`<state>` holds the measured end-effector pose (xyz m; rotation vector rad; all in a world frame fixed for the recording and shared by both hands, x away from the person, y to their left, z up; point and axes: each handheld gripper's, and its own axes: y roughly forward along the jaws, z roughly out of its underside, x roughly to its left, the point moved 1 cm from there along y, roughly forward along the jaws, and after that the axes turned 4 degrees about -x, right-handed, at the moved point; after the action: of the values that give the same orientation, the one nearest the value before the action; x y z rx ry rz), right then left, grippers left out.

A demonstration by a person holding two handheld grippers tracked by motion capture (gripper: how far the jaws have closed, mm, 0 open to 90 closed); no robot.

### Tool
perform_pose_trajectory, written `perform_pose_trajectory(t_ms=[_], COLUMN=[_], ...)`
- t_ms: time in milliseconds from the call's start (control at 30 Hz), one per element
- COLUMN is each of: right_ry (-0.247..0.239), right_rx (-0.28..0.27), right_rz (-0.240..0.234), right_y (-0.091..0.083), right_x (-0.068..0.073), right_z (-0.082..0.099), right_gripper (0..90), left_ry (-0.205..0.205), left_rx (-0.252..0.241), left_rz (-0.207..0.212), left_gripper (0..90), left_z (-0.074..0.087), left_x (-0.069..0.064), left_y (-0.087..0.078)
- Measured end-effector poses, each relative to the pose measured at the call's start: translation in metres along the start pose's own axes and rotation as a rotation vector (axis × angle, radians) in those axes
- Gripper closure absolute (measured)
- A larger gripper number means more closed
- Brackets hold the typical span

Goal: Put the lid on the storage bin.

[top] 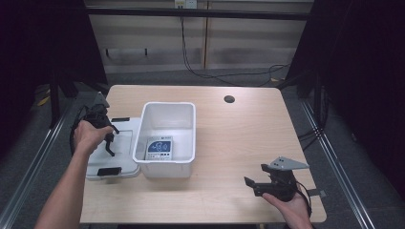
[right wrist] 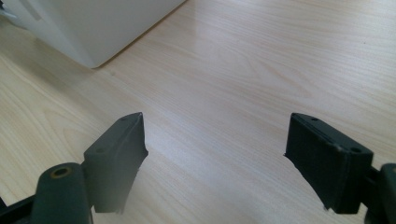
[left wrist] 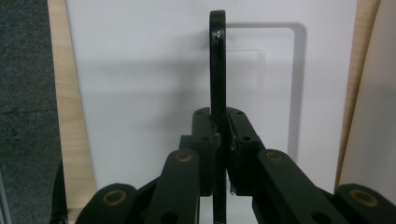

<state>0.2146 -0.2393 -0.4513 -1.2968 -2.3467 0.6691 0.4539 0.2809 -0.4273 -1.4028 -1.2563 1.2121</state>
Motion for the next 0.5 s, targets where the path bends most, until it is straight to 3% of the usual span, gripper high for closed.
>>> perform_pose_trajectory(t_ms=[233, 467, 500], right_ry=[0.0, 0.002, 0.002], right_rx=[0.004, 0.007, 0.005], right_rz=[-0.005, -0.002, -0.002], right_y=[0.0, 0.0, 0.0], right_x=[0.0, 0.0, 0.0], right_z=[0.0, 0.001, 0.001], right_gripper=[19.2, 19.1, 19.1], left_ry=[0.008, 0.01, 0.036], left_rx=[0.021, 0.008, 0.01], left_rz=[-0.025, -0.016, -0.006], left_gripper=[84.8, 84.9, 84.8], left_z=[0.0, 0.001, 0.002], left_x=[-0.008, -0.009, -0.008], left_y=[-0.001, -0.006, -0.011])
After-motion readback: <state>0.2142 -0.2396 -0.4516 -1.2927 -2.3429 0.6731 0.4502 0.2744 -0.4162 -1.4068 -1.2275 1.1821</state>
